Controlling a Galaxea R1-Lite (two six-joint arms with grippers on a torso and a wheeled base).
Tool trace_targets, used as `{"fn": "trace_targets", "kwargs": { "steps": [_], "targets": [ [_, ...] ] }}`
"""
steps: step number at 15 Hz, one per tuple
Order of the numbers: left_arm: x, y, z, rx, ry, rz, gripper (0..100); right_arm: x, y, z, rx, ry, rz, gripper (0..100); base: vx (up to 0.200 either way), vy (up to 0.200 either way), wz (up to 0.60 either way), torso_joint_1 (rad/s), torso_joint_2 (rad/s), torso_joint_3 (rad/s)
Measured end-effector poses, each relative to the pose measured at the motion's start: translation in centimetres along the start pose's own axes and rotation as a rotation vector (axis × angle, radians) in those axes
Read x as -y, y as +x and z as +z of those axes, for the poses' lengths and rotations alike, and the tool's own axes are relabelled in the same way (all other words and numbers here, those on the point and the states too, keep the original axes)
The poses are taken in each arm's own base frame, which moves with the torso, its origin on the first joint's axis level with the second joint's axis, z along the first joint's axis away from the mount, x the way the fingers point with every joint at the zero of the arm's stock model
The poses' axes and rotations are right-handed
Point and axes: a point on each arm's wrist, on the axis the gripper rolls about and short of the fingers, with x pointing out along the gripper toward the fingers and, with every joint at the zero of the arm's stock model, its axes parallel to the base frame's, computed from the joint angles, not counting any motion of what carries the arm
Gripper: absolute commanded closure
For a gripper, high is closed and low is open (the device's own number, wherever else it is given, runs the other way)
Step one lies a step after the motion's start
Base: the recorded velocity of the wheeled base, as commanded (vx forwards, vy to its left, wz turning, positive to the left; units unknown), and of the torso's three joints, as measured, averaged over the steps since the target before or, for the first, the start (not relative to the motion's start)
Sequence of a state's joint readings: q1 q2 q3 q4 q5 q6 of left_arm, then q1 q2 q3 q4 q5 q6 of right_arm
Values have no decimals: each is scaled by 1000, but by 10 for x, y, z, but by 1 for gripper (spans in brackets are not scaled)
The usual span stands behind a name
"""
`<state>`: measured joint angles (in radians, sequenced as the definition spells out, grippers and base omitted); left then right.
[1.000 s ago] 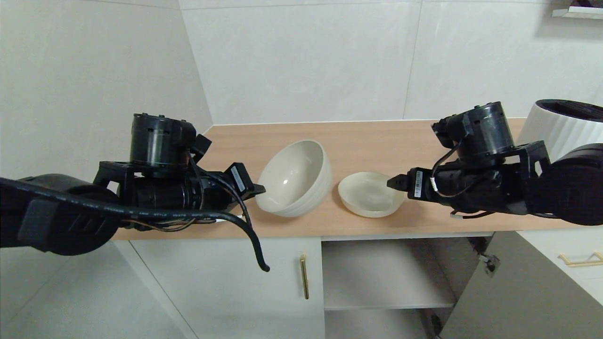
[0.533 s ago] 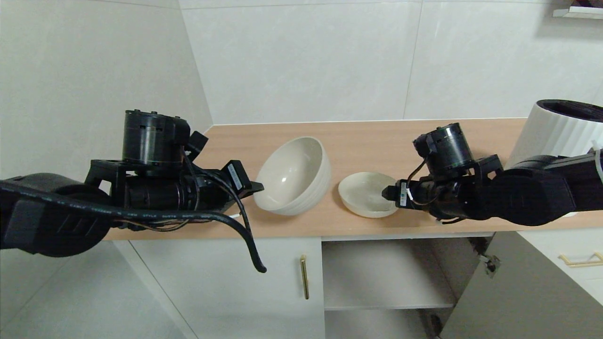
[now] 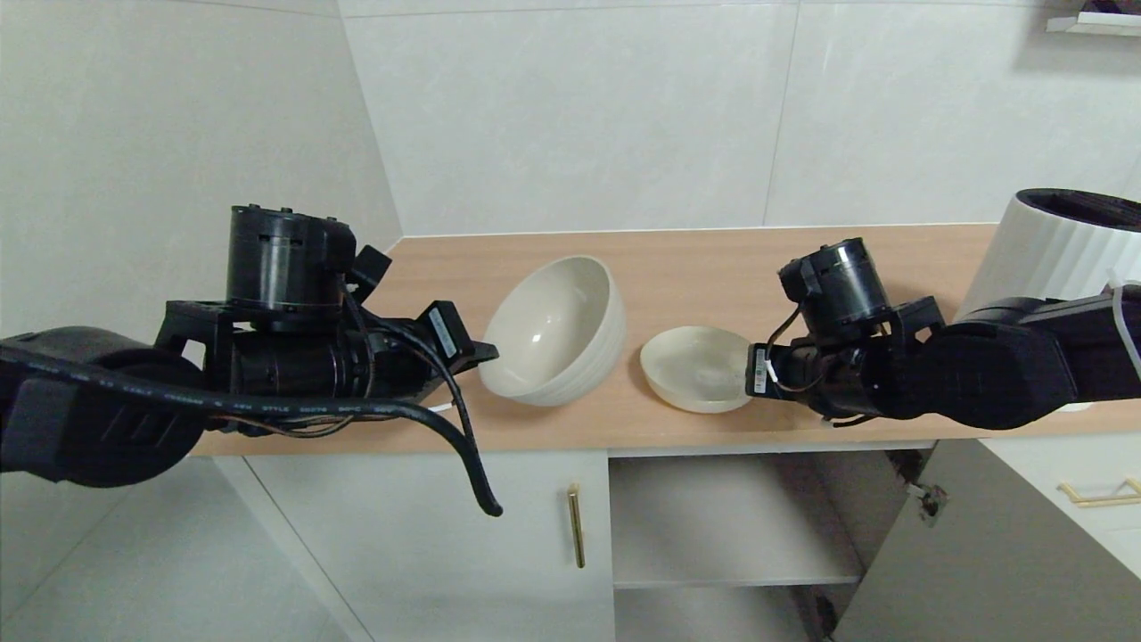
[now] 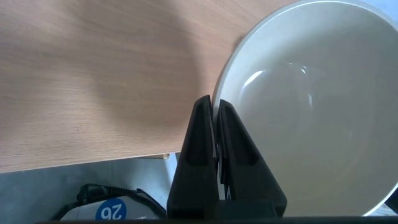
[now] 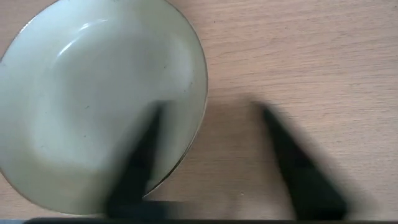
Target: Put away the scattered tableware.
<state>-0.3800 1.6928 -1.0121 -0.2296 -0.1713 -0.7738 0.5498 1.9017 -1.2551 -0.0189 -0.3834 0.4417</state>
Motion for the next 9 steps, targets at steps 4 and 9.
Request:
{"fn": "trace_targets", "kwargs": {
  "steps": [4, 9],
  "targets": [
    [0, -1, 0, 1, 0, -1, 100, 0, -2, 0, 1, 2, 2, 100, 0, 0, 0, 0, 0, 0],
    [-1, -14, -4, 1, 2, 0, 100, 9, -22, 0, -7, -3, 27, 100, 0, 0, 0, 0, 0, 0]
  ]
}}
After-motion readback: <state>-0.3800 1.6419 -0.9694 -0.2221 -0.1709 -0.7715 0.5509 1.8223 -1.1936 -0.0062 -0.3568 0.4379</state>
